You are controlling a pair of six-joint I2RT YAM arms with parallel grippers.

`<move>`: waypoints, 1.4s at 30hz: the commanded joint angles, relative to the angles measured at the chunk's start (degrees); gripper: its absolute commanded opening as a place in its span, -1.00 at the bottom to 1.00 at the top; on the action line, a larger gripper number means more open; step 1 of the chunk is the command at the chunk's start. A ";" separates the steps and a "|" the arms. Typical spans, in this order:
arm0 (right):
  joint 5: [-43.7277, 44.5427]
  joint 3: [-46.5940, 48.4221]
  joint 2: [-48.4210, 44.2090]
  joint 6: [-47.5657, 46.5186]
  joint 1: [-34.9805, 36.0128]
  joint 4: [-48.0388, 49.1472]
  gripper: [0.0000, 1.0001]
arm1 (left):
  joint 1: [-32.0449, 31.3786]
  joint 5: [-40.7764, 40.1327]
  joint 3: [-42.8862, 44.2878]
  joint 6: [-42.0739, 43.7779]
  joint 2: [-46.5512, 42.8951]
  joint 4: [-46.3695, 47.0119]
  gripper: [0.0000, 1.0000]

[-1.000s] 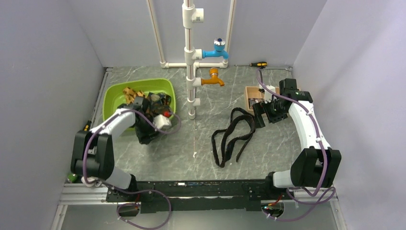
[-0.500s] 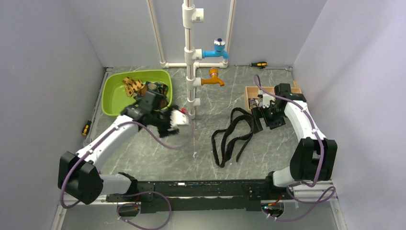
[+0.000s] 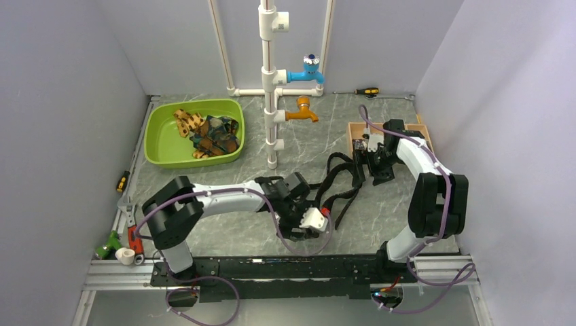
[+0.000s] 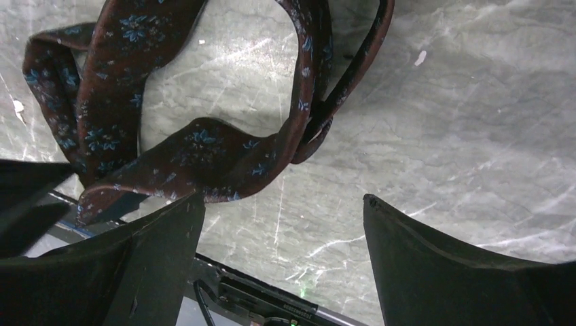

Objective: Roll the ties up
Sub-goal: Flatten out the tie at the center of the board.

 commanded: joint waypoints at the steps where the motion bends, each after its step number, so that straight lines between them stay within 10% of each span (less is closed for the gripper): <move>1: -2.61 -0.86 1.94 1.93 0.57 3.52 0.72 | -2.70 0.60 2.66 -1.40 2.70 4.33 0.60; 4: -3.14 -1.70 3.57 1.87 0.80 4.98 0.65 | -2.56 -3.41 5.04 -2.11 7.05 2.70 0.29; 8: -1.15 -2.80 5.88 1.74 1.47 7.08 0.38 | -0.17 -3.36 6.26 -1.60 7.88 -2.68 -0.77; 11: 1.34 -3.07 7.33 1.17 1.68 7.84 0.15 | 3.05 -2.76 3.29 -1.99 2.50 -4.29 -1.00; 20: 5.68 -1.27 5.07 -4.23 1.75 4.95 -0.69 | 14.04 -2.97 -3.62 4.60 -11.61 -13.64 -0.91; 24: 5.77 -0.85 4.50 -6.26 1.70 3.16 -1.00 | 8.78 -1.49 -9.45 3.08 -18.30 -3.36 0.30; 26: 5.76 -0.91 4.52 -6.69 1.68 2.71 -1.00 | 4.42 -2.25 -9.36 1.00 -16.76 1.85 0.54; 42: 6.26 4.73 1.31 -8.38 1.78 -1.42 -1.00 | -9.45 -5.31 11.53 -17.93 12.86 0.19 0.28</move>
